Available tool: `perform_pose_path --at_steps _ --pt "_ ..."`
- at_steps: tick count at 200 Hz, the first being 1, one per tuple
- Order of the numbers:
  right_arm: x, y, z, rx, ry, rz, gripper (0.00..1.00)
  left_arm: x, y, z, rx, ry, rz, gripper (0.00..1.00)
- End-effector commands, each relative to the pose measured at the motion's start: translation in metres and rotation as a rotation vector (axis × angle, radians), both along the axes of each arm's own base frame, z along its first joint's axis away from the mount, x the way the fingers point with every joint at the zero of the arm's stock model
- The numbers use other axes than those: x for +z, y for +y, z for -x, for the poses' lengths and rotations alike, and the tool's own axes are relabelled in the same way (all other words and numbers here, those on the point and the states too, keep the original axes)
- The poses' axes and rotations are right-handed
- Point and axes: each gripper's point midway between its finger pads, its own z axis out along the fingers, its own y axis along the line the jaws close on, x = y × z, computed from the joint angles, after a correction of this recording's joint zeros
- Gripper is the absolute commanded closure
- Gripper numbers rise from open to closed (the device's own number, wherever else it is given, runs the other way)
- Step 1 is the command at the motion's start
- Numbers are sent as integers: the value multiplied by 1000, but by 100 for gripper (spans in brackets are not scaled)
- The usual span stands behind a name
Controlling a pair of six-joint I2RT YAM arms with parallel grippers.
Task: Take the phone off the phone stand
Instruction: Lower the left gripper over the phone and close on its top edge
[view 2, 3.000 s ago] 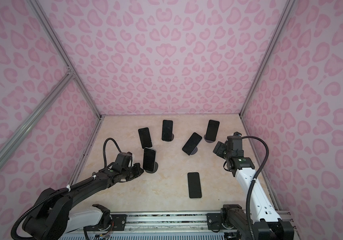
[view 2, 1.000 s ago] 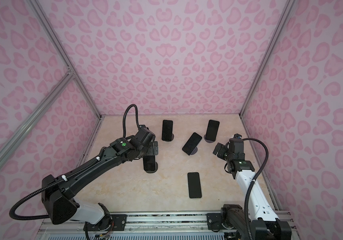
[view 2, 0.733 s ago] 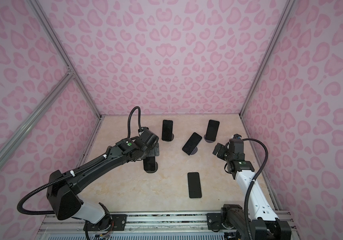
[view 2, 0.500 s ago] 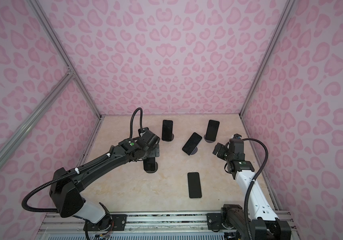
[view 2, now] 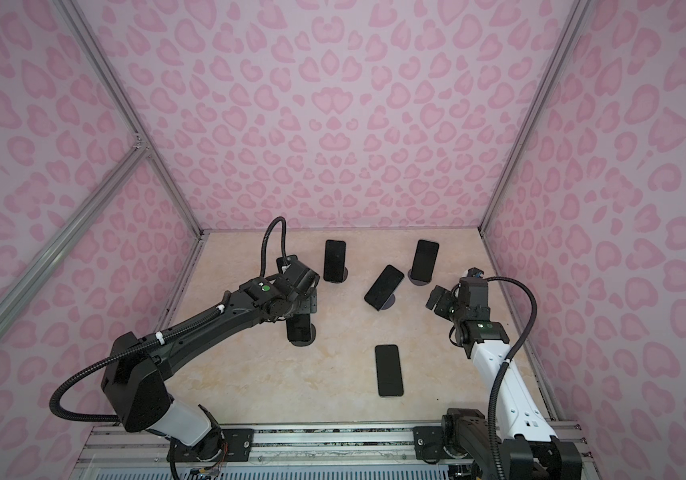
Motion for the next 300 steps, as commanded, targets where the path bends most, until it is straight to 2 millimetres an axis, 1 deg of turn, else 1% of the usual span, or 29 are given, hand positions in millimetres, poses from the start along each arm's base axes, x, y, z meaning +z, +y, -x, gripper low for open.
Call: perform_pose_path --at_steps 1,26,51,89,164,193,268,300 --pt "1 -1 -1 -1 -8 6 2 -5 -1 -3 -9 -2 -9 14" --pt "0 -1 -1 -4 -7 8 2 -7 -2 -4 -20 0 -10 15" --pt "1 -1 -1 -5 -8 2 3 -7 -1 -5 -22 -6 -15 19" --pt "-1 -1 0 -6 -4 3 3 -9 -1 -6 -29 -8 -21 21" --pt "-1 -2 1 -7 -3 6 3 -9 -2 -8 -46 -11 -32 21" --pt "-1 -2 1 -6 -2 9 3 -13 -1 -8 -47 -5 -41 21" --pt "2 -3 1 -11 -10 11 3 -11 7 -2 -57 -14 -61 29" --pt "2 -3 2 -12 -10 12 3 -5 7 0 -68 -25 -54 32"
